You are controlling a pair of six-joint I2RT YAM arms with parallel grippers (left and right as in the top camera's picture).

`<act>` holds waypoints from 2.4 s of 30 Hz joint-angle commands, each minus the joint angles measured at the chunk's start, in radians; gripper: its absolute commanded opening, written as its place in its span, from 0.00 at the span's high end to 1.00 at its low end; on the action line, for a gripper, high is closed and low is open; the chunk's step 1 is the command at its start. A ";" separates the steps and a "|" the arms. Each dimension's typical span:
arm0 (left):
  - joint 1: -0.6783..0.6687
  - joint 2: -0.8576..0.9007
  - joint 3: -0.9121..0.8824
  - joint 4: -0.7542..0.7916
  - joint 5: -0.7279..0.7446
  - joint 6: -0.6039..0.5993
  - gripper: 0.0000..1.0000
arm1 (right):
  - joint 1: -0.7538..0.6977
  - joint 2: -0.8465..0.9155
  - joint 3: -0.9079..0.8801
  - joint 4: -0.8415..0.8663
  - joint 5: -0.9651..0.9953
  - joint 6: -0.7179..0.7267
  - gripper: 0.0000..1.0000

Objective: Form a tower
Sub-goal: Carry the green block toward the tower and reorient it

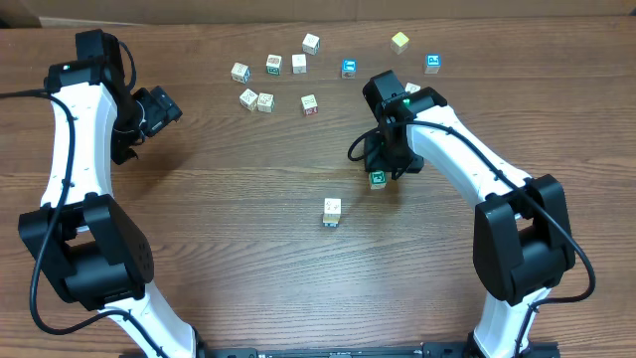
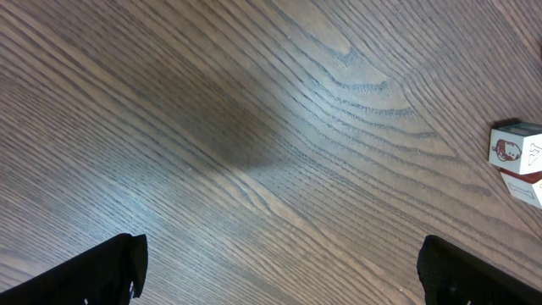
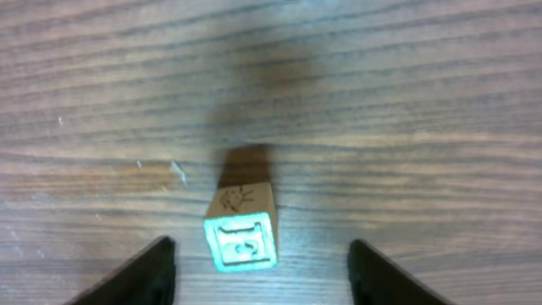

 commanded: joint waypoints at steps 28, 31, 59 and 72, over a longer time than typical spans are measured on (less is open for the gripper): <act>-0.007 -0.023 0.018 0.000 0.000 0.012 0.01 | 0.017 0.024 -0.104 0.123 0.006 -0.025 0.54; -0.007 -0.023 0.018 0.000 0.000 0.012 0.00 | 0.017 0.024 -0.104 0.124 -0.002 -0.024 0.62; -0.007 -0.023 0.018 0.000 0.000 0.012 0.00 | 0.017 0.024 -0.104 0.109 -0.035 -0.022 0.67; -0.007 -0.023 0.018 0.000 0.000 0.012 0.01 | 0.017 0.024 -0.104 0.095 -0.038 -0.021 0.72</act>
